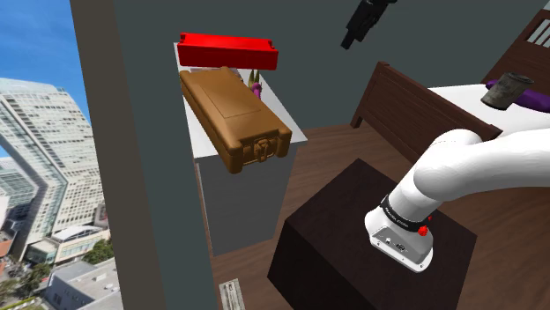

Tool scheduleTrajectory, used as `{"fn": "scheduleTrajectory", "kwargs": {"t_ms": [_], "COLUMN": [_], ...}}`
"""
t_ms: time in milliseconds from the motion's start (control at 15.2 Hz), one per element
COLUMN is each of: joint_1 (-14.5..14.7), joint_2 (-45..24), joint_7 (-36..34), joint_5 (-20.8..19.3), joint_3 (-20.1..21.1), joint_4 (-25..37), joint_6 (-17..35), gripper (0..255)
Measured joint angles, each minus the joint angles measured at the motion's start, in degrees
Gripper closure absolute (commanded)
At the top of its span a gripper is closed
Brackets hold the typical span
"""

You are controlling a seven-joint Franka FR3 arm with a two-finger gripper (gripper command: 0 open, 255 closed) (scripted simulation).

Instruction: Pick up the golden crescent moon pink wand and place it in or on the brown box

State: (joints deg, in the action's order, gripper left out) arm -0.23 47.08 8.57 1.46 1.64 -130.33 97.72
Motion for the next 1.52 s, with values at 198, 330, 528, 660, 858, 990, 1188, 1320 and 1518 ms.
{"fn": "scheduleTrajectory", "kwargs": {"t_ms": [198, 330, 528, 660, 858, 990, 1188, 1320, 1518], "joint_1": [-0.1, -0.2, -0.4, -0.6, -0.6, -0.8, -0.9, -1.0, -1.0], "joint_2": [-1.7, -4.2, -9.2, -12.6, -18.9, -23.0, -28.5, -33.0, -38.7], "joint_7": [-0.1, -0.6, -0.8, -1.1, -1.9, -2.0, -2.7, -3.1, -3.6], "joint_5": [0.1, 0.3, 0.5, 0.6, 0.8, 0.9, 1.0, 1.0, 1.0], "joint_3": [0.0, 0.3, 0.3, 0.3, 0.9, 0.7, 1.0, 1.2, 1.3], "joint_4": [-0.6, -1.2, -1.2, -1.0, 0.2, 1.5, 3.6, 5.3, 8.1], "joint_6": [2.3, 5.3, 10.2, 13.4, 18.5, 21.2, 24.7, 27.4, 30.4], "gripper": [0, 0, 0, 0, 0, 0, 0, 0, 0]}}
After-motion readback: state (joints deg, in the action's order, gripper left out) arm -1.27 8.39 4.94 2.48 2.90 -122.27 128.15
